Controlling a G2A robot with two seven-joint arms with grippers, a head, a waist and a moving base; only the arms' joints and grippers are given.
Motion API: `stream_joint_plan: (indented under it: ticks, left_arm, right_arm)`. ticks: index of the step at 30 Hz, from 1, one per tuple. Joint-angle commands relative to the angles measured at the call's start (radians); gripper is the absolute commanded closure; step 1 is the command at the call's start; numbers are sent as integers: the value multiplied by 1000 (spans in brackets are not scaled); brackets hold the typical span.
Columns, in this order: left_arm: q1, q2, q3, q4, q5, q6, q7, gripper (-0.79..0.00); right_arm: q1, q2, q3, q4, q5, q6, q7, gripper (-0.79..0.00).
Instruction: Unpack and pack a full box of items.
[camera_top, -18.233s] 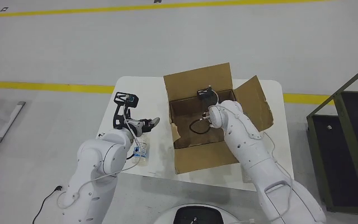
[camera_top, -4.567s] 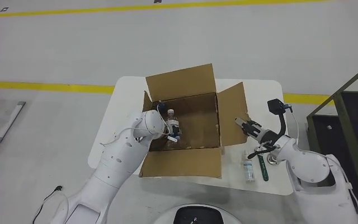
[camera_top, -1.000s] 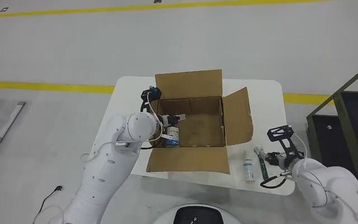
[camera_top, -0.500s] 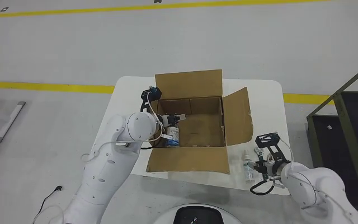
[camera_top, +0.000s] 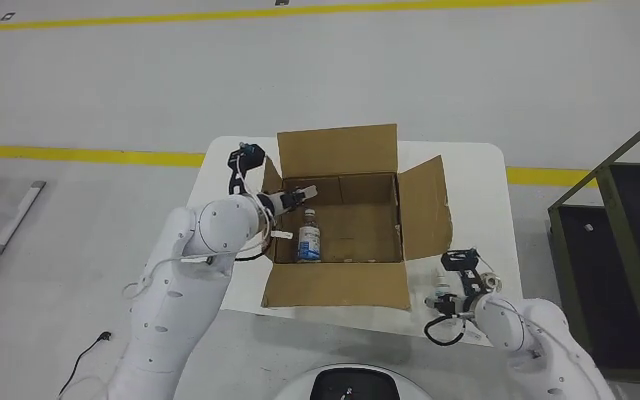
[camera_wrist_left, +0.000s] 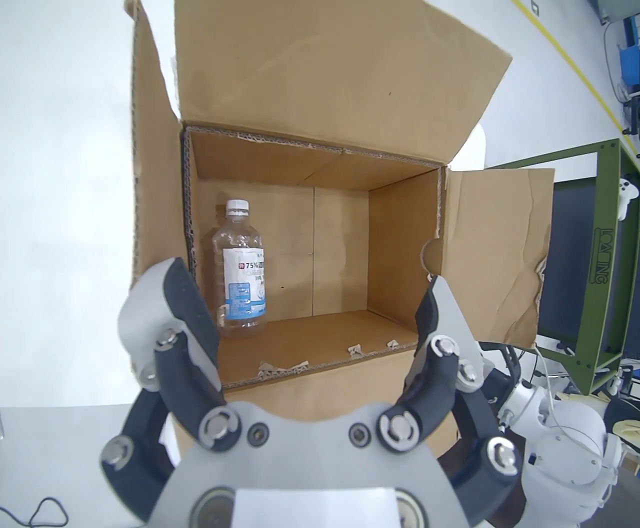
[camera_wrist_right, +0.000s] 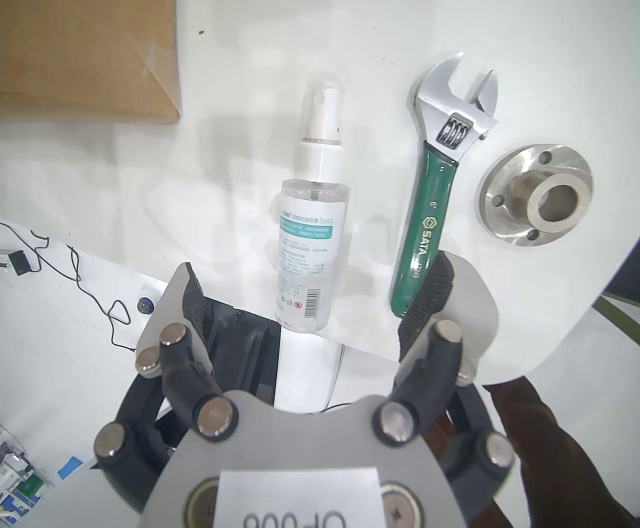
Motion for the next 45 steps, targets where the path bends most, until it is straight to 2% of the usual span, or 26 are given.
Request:
stream_joint_plan:
  ticks: [1,3,5,7,8,12,13,14,18,20,24,27,28,33,39,45]
  left_arm:
    - [13,6,-18,-27,21,-4,7,-785]
    - [26,9,-36,-54,28,-2,14,-785]
    - [40,13,-54,-77,33,2,24,-785]
    - [50,16,-67,-96,43,7,33,-785]
    - [54,17,-73,-103,48,11,35,-785]
    - [63,21,-96,-118,47,29,46,-785]
    - [64,21,-100,-120,49,32,52,-785]
    - [66,22,-103,-121,50,35,56,-785]
    - [67,23,-112,-111,46,45,71,-785]
    - [66,24,-114,-105,40,46,76,-785]
    - [64,25,-112,-94,35,45,85,-785]
    - [58,26,-105,-77,38,38,75,-785]
    - [55,27,-102,-70,39,37,67,-785]
    - [30,32,-86,-34,70,15,6,-785]
    - [2,40,-73,-10,106,-57,-49,-785]
    - [26,48,-52,-89,147,-181,3,-785]
  right_arm:
    - [18,-3,-24,20,-8,15,1,-785]
    - [32,-7,-47,38,-11,23,-3,-785]
    - [49,-10,-68,61,-18,31,-6,-677]
    - [63,-14,-84,76,-20,39,-7,-693]
    - [69,-15,-91,84,-24,42,-6,-640]
    - [91,-19,-112,109,-38,54,-3,-566]
    - [95,-20,-115,111,-43,58,-3,-425]
    - [98,-21,-119,115,-46,61,0,-379]
    - [114,-24,-133,133,-72,70,17,-348]
    - [122,-25,-137,142,-77,74,21,-289]
    - [136,-28,-141,157,-89,80,35,-283]
    - [144,-30,-143,165,-90,80,39,-163]
    - [146,-30,-143,166,-91,79,41,-3]
    - [140,-28,-91,123,-53,80,47,0]
    - [83,-15,89,16,80,60,50,0]
    - [11,-4,304,-102,219,31,14,0]
